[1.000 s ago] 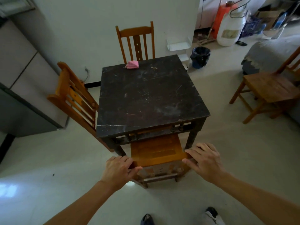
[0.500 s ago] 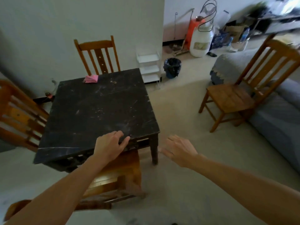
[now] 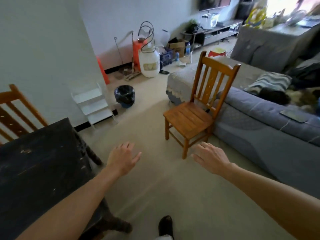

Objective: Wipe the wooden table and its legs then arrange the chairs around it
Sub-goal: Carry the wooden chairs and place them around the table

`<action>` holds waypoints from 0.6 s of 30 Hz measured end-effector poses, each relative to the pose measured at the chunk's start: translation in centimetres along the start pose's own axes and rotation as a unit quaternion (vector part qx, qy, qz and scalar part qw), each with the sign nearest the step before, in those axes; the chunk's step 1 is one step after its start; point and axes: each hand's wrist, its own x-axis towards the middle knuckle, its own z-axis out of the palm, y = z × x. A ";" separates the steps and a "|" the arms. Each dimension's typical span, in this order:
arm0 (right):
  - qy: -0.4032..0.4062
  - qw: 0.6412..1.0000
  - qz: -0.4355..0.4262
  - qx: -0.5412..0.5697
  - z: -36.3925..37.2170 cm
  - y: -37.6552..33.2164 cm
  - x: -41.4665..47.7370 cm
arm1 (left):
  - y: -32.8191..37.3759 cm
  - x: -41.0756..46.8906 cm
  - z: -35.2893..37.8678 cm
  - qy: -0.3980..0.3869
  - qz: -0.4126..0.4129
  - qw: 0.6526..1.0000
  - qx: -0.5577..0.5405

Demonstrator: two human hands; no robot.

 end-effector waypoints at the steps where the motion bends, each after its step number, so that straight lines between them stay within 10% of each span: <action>1: 0.001 1.000 0.024 0.002 -0.6 2.4 1.1 | 1.3 3.0 0.0 -0.010 0.004 1.000 -0.008; 8: 0.036 0.984 0.171 0.031 -4.9 17.3 7.3 | 11.6 22.5 -1.3 -0.018 0.095 0.995 0.002; 18: 0.057 0.984 0.166 0.024 -8.5 39.4 19.7 | 28.5 43.9 1.2 -0.027 0.085 0.996 -0.015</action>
